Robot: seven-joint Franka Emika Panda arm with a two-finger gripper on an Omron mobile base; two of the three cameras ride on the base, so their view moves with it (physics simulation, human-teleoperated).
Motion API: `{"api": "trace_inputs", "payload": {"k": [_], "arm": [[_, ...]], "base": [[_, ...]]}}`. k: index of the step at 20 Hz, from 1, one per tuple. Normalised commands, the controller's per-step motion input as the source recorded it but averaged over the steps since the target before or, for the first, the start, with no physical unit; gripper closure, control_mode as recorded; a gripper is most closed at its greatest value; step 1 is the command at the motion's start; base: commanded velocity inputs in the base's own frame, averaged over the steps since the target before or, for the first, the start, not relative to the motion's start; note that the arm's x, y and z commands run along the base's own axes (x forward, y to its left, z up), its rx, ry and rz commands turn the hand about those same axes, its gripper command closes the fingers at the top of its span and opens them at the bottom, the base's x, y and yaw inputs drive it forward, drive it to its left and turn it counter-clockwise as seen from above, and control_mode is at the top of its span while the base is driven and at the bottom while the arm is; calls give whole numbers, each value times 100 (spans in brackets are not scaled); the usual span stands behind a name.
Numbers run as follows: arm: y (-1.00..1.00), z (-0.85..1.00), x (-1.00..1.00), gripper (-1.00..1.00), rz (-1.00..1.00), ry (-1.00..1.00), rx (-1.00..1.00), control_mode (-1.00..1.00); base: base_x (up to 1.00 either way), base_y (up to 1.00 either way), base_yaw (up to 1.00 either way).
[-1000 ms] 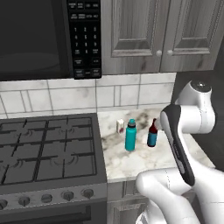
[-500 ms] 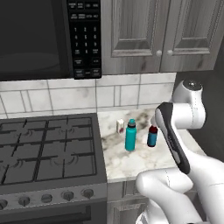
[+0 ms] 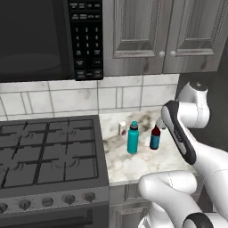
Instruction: Move the drinks to the dining counter.
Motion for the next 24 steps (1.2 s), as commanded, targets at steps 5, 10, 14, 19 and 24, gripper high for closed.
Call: {"api": "trace_inputs", "payload": {"k": [5, 10, 14, 19, 24], "arm": [[0, -9, 15, -100, 6, 0, 4, -100], [0, -3, 16, -100, 3, 0, 1, -100], [0, -24, 40, -100, 0, 0, 0, -100], [0, -18, 31, -100, 0, 0, 0, -100], [0, -11, 20, -100, 0, 0, 0, -100]], "base": [[0, 0, 0], [0, 0, 0], [0, 0, 0], [0, 0, 0], [0, 0, 0]]}}
